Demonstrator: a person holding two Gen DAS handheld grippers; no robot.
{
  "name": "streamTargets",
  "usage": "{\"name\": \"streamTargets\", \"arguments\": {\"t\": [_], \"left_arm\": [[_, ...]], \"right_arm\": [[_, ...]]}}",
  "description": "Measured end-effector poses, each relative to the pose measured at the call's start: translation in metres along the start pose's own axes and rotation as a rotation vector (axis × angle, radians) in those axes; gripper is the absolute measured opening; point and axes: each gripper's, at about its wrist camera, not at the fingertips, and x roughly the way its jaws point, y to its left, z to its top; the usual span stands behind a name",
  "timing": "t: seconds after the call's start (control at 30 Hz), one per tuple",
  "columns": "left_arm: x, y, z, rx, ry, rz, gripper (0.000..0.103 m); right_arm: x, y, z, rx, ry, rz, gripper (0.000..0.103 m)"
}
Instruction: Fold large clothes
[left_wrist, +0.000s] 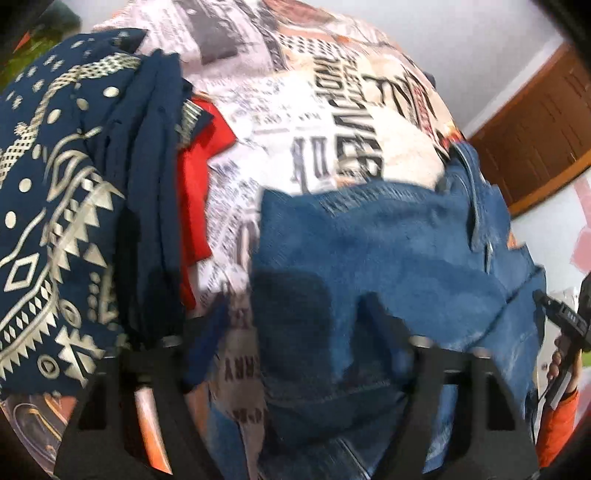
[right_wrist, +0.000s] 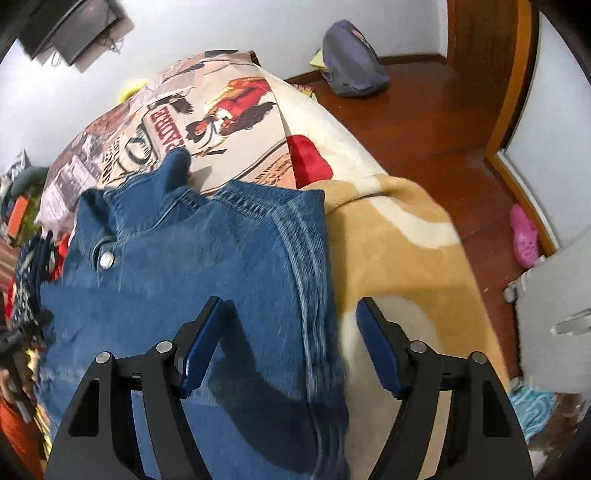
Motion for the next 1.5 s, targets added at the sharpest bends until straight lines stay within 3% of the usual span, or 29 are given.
{"name": "streamTargets", "arguments": {"t": [0.07,0.1,0.13,0.23,0.47,0.67,0.8,1.03,1.2,1.4,1.5], "left_arm": [[-0.003,0.002,0.002,-0.017,-0.026,-0.028,0.028],[-0.005,0.002,0.003,-0.021,-0.036,-0.031,0.023],[-0.008,0.001,0.004,-0.021,-0.049,-0.032,0.014],[-0.022,-0.009,0.007,0.009,-0.09,-0.025,0.008],[-0.072,-0.05,0.012,0.198,-0.24,0.114,0.007],[-0.099,-0.056,0.027,0.223,-0.321,0.17,0.007],[-0.082,-0.039,0.041,0.191,-0.293,0.241,0.007],[-0.042,-0.005,0.04,0.136,-0.197,0.278,0.009],[-0.05,0.001,0.031,0.111,-0.179,0.244,0.011],[-0.09,-0.023,0.011,0.193,-0.251,0.271,0.028],[-0.115,-0.04,-0.004,0.253,-0.299,0.292,0.031]], "right_arm": [[0.002,-0.003,0.003,0.029,-0.008,0.043,0.056],[0.001,-0.004,0.005,0.044,-0.014,0.053,0.049],[0.001,-0.005,0.006,0.059,-0.012,0.064,0.035],[-0.007,-0.002,0.009,0.058,-0.02,0.101,0.015],[-0.058,0.06,0.02,-0.185,-0.164,0.068,0.013],[-0.08,0.104,0.042,-0.297,-0.266,0.056,0.012],[-0.049,0.109,0.059,-0.29,-0.224,-0.002,0.013],[0.009,0.088,0.055,-0.274,-0.097,-0.17,0.019],[0.001,0.088,0.047,-0.303,-0.074,-0.239,0.024],[-0.05,0.108,0.031,-0.353,-0.157,-0.195,0.026],[-0.078,0.122,0.019,-0.388,-0.209,-0.172,0.037]]}}
